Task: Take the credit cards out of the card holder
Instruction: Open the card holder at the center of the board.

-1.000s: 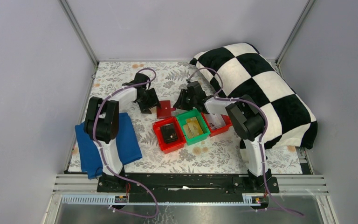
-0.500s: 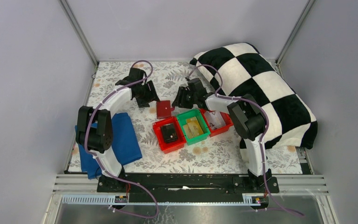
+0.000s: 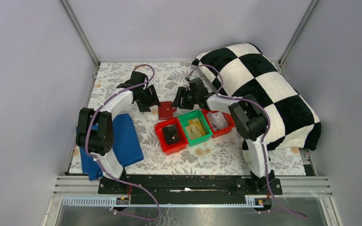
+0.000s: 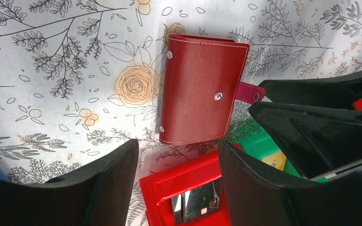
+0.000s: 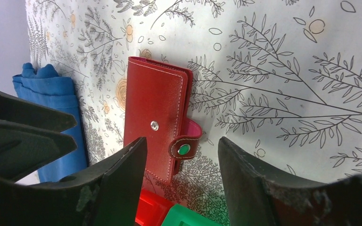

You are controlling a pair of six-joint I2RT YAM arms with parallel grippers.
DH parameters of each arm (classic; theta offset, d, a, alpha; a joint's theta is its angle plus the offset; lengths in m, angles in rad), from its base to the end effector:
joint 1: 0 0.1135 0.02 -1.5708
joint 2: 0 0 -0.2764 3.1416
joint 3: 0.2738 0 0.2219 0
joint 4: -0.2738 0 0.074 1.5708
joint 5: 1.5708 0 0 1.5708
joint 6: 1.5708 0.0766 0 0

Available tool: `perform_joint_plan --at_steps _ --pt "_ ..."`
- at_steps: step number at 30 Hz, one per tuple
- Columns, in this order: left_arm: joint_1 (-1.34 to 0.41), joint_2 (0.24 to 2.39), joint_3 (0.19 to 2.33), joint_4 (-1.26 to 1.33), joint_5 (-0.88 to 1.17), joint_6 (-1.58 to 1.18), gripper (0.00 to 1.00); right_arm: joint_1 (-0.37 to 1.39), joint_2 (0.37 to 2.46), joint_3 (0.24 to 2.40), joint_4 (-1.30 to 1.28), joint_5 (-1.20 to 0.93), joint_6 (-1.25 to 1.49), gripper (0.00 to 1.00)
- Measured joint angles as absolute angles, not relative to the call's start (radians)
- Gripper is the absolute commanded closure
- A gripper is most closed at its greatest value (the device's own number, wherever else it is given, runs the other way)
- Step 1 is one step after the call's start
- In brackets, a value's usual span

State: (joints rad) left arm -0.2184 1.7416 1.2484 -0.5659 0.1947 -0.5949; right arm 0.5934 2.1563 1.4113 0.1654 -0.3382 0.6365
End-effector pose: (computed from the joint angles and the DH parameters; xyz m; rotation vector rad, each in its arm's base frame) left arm 0.3449 -0.0917 0.2075 -0.4375 2.6653 -0.5216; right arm 0.3944 0.2967 0.1630 -0.1630 2.3087 1.0402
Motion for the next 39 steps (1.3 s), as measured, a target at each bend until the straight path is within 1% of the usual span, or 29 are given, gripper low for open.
perform_joint_plan --at_steps 5,7,12,16,19,22,26,34,39 --pt "-0.218 1.742 1.248 -0.566 0.195 -0.595 0.33 0.594 2.183 1.433 0.150 -0.338 0.636 0.42" --pt "-0.218 1.742 1.247 -0.566 0.194 -0.595 0.33 0.595 2.193 1.441 0.146 -0.338 0.636 0.45" --pt "-0.218 1.742 1.233 -0.564 0.195 -0.595 0.33 0.598 2.197 1.457 0.143 -0.334 0.637 0.58" --pt "-0.218 1.738 1.232 -0.564 0.195 -0.595 0.33 0.599 2.197 1.470 0.138 -0.330 0.641 0.74" --pt "-0.218 1.726 1.224 -0.560 0.194 -0.595 0.33 0.599 2.199 1.488 0.135 -0.330 0.644 0.84" --pt "-0.218 1.710 1.214 -0.560 0.193 -0.595 0.33 0.599 2.200 1.499 0.131 -0.330 0.644 0.87" --pt "-0.218 1.691 1.211 -0.559 0.190 -0.595 0.33 0.599 2.200 1.503 0.114 -0.323 0.641 0.99" --pt "-0.216 1.683 1.210 -0.559 0.186 -0.595 0.33 0.599 2.200 1.511 0.088 -0.315 0.638 1.00" --pt "-0.205 1.656 1.210 -0.559 0.187 -0.595 0.33 0.600 2.200 1.589 0.030 -0.324 0.649 1.00"
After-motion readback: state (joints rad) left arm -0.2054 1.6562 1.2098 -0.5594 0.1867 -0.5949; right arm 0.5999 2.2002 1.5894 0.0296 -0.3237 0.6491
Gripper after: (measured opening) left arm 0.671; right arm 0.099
